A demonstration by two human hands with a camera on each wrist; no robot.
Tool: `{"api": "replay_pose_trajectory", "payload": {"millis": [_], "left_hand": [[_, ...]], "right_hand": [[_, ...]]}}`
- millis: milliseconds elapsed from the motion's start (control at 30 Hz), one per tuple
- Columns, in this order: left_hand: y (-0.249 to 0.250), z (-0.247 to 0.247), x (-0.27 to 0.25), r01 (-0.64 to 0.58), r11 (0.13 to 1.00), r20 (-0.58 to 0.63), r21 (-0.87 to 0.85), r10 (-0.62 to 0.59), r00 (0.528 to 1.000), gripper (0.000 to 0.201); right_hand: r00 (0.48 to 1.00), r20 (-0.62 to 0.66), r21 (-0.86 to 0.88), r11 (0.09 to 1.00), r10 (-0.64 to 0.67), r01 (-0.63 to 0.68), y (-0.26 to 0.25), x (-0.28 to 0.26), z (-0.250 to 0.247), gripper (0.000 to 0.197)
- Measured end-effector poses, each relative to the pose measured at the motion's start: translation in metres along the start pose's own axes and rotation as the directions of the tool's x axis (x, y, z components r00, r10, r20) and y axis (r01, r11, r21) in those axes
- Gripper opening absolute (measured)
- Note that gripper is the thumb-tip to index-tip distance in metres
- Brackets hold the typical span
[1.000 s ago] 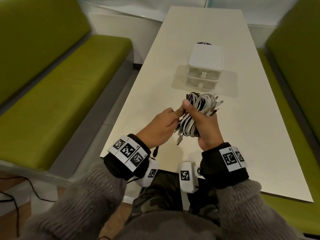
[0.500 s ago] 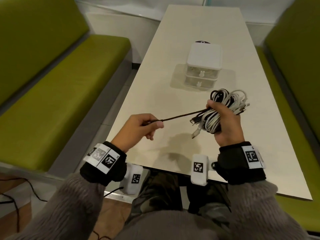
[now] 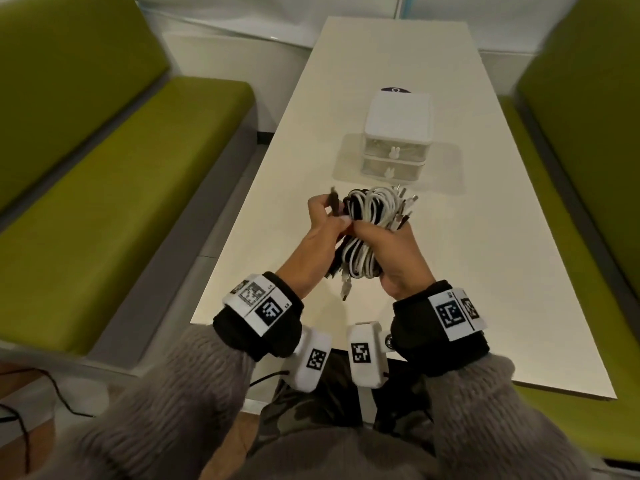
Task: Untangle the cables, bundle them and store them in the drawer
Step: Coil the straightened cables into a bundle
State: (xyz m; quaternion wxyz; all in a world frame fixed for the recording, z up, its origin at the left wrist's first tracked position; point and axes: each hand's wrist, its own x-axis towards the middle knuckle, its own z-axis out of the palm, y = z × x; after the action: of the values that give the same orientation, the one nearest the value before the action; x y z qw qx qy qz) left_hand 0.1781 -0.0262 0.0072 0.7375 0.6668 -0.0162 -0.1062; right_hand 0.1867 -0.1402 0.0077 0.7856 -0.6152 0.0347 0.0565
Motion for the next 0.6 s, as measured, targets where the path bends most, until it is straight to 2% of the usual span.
{"api": "replay_pose_trajectory", "payload": {"millis": [67,167,233,267,367,433,533,600], "left_hand": [[-0.004,0.003,-0.006,-0.073,0.996,0.022,0.054,0.072,0.997,0.029],[-0.012,-0.001,-0.009,-0.133,0.988,0.06,0.077,0.129,0.99,0.074],[-0.015,-0.006,-0.007,-0.068,0.997,0.063,0.023,0.066,0.996,0.105],[-0.016,-0.008,-0.007,-0.041,0.999,0.093,0.006,0.04,0.995,0.109],[-0.009,-0.011,-0.01,0.014,0.999,0.183,-0.052,-0.004,0.983,0.096],[-0.002,-0.012,-0.011,0.061,0.995,0.208,-0.078,-0.043,0.977,0.099],[0.002,-0.015,-0.01,0.091,0.994,0.223,-0.053,-0.077,0.972,0.093],[0.002,-0.018,-0.011,0.112,0.994,0.216,-0.019,-0.105,0.971,0.073]], "right_hand": [[1.0,0.002,0.009,0.999,0.031,-0.031,0.0,-0.001,0.0,0.023],[0.994,0.06,0.028,0.995,0.093,-0.094,0.0,-0.004,0.002,0.02],[0.986,0.1,0.035,0.99,0.13,-0.134,-0.003,-0.007,0.006,0.04],[0.986,0.104,0.012,0.991,0.128,-0.13,-0.004,-0.008,0.008,0.052],[0.986,0.149,-0.112,0.992,0.072,-0.056,-0.008,-0.009,0.016,0.068],[0.98,0.186,-0.19,0.981,0.066,-0.03,-0.011,-0.008,0.019,0.078],[0.971,0.205,-0.221,0.972,0.119,-0.072,-0.007,-0.005,0.017,0.089],[0.959,0.221,-0.234,0.964,0.18,-0.127,-0.002,-0.006,0.016,0.095]]}}
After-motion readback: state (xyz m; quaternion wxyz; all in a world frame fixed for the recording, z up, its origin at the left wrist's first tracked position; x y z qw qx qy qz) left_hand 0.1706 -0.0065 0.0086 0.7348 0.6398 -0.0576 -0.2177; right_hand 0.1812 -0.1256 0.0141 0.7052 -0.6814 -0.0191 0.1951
